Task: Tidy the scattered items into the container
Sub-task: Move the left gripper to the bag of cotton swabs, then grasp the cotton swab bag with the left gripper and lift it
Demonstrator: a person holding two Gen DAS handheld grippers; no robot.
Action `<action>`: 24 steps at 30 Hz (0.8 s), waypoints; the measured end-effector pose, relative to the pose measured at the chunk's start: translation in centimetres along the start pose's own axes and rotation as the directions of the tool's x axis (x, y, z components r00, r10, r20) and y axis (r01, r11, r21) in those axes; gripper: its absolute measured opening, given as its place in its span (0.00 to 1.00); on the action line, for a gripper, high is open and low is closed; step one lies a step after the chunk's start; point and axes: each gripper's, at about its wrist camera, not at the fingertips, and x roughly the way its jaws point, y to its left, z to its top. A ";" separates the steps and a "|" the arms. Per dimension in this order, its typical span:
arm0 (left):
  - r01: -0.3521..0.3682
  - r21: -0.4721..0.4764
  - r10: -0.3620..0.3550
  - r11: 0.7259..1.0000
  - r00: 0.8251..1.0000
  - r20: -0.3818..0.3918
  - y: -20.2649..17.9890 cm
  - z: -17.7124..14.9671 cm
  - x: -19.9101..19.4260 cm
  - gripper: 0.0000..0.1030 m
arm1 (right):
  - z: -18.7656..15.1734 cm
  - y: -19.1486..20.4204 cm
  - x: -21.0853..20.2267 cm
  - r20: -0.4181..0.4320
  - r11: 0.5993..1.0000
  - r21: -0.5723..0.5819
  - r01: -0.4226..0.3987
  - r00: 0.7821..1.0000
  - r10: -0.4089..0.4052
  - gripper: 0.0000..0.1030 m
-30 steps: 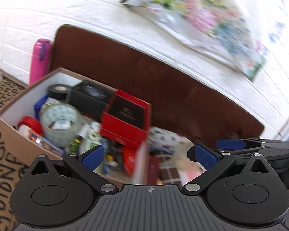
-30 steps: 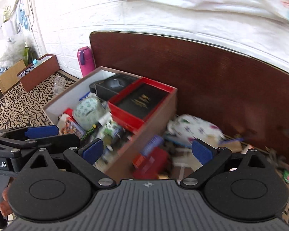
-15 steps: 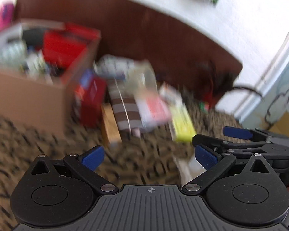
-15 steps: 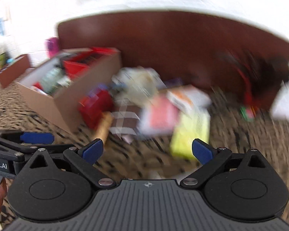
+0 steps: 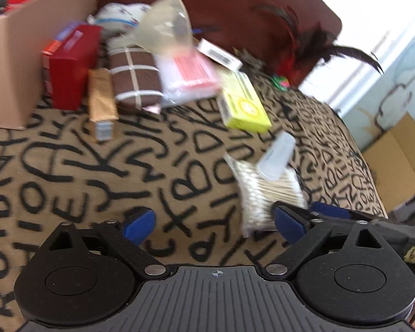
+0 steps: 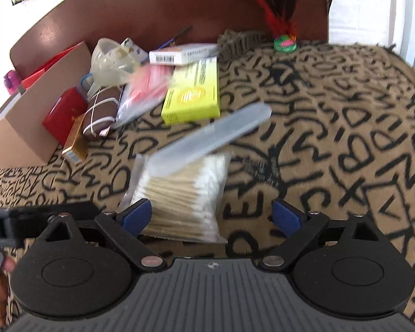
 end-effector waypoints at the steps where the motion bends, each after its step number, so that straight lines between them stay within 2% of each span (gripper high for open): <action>1: 0.010 0.004 -0.010 1.000 1.000 -0.014 -0.2 0.1 0.5 0.90 | -0.2 -0.1 0.0 0.014 1.000 -0.003 -0.010 1.000 0.010 0.90; 3: 0.028 0.017 -0.027 0.999 0.999 -0.033 -0.6 0.2 1.2 0.85 | -0.6 0.0 -0.2 0.034 0.999 -0.033 -0.036 0.999 0.037 0.80; 5: 0.046 0.031 -0.045 0.998 0.998 -0.035 -0.8 0.3 1.5 0.85 | -0.6 0.0 -0.4 0.032 0.994 -0.035 -0.105 0.994 0.107 0.52; 9: 0.080 -0.001 -0.080 0.997 0.996 -0.039 0.0 0.3 1.3 0.79 | -0.5 0.4 -0.2 -0.007 0.983 -0.031 -0.180 0.984 0.180 0.46; 11: 0.076 -0.028 -0.077 0.997 0.996 -0.040 0.6 0.2 1.0 0.74 | -0.6 1.1 0.0 -0.044 0.969 -0.033 -0.245 0.969 0.243 0.32; 14: 0.058 -0.029 -0.059 0.998 0.997 -0.042 1.3 -0.4 0.0 0.71 | -1.4 3.2 0.3 -0.104 0.941 -0.073 -0.331 0.941 0.323 0.32; 17: 0.035 -0.016 -0.036 0.999 0.999 -0.036 2.1 -1.1 -1.5 0.69 | -2.2 5.3 -0.1 -0.109 0.928 -0.174 -0.329 0.943 0.314 0.33; 19: 0.045 -0.067 -0.047 0.997 0.999 -0.021 3.2 -1.1 -2.2 0.71 | -2.0 5.5 -0.1 -0.117 0.925 -0.155 -0.347 0.936 0.332 0.38; 21: 0.059 -0.119 -0.059 0.991 0.998 0.002 4.2 -0.8 -2.8 0.79 | -1.9 5.4 -0.2 -0.114 0.930 -0.144 -0.337 0.940 0.323 0.45; 22: 0.055 -0.133 -0.054 0.990 0.998 0.016 4.5 -0.6 -3.0 0.80 | -1.8 5.4 -0.4 -0.107 0.934 -0.149 -0.325 0.944 0.311 0.49; 24: 0.044 -0.118 -0.041 0.992 0.999 0.024 4.6 0.1 -2.8 0.80 | -1.8 5.6 -0.6 -0.104 0.937 -0.159 -0.310 0.949 0.297 0.50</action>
